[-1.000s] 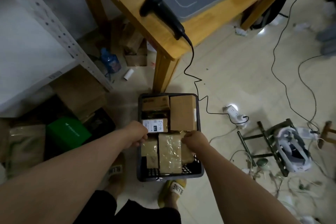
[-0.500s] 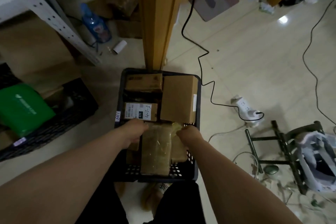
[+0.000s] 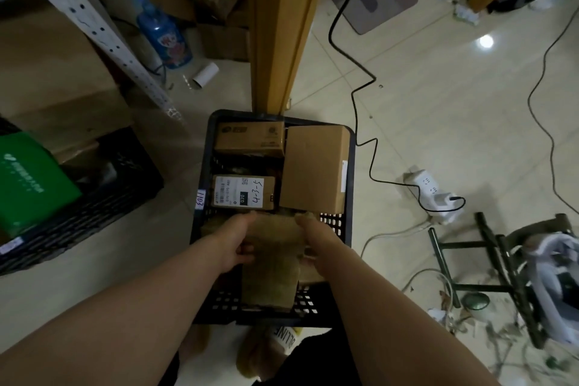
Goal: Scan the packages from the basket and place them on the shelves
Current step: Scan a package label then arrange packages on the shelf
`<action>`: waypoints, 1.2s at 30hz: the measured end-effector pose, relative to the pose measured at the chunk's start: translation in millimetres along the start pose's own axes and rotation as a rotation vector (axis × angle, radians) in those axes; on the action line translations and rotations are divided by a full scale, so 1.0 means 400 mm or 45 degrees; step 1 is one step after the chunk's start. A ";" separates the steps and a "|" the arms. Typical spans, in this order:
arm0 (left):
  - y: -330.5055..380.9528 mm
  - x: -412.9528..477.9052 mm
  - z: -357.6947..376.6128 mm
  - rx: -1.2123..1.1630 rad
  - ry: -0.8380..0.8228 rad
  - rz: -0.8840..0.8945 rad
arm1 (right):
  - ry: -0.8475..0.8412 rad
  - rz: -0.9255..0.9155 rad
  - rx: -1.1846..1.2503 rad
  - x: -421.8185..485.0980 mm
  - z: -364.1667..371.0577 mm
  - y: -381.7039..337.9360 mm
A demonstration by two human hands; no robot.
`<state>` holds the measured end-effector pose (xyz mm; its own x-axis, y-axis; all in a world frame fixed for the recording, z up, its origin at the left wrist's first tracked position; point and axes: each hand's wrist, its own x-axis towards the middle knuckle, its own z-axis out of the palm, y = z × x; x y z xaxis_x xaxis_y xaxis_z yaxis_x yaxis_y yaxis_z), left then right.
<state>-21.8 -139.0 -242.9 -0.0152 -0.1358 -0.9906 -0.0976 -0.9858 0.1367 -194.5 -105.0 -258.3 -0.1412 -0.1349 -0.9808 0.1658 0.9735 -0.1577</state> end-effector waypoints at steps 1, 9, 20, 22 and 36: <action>-0.004 -0.029 -0.005 -0.027 0.009 -0.057 | -0.016 0.021 0.013 -0.034 -0.007 0.004; 0.020 -0.374 -0.005 -0.239 0.047 -0.231 | 0.002 -0.093 0.060 -0.390 -0.025 -0.034; 0.080 -0.841 -0.094 -0.435 -0.076 0.124 | -0.241 -0.328 -0.298 -0.906 -0.066 -0.203; 0.095 -0.916 -0.139 -0.438 -0.104 0.237 | -0.237 -0.381 -0.317 -0.963 -0.057 -0.240; 0.167 -1.231 -0.568 0.042 -0.294 0.937 | -0.384 -0.974 -0.103 -1.239 0.158 -0.333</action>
<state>205.5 -160.4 253.6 -0.2947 -0.7277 -0.6193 -0.0118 -0.6453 0.7639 -85.0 -179.5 241.5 0.0832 -0.7983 -0.5964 0.0574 0.6013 -0.7969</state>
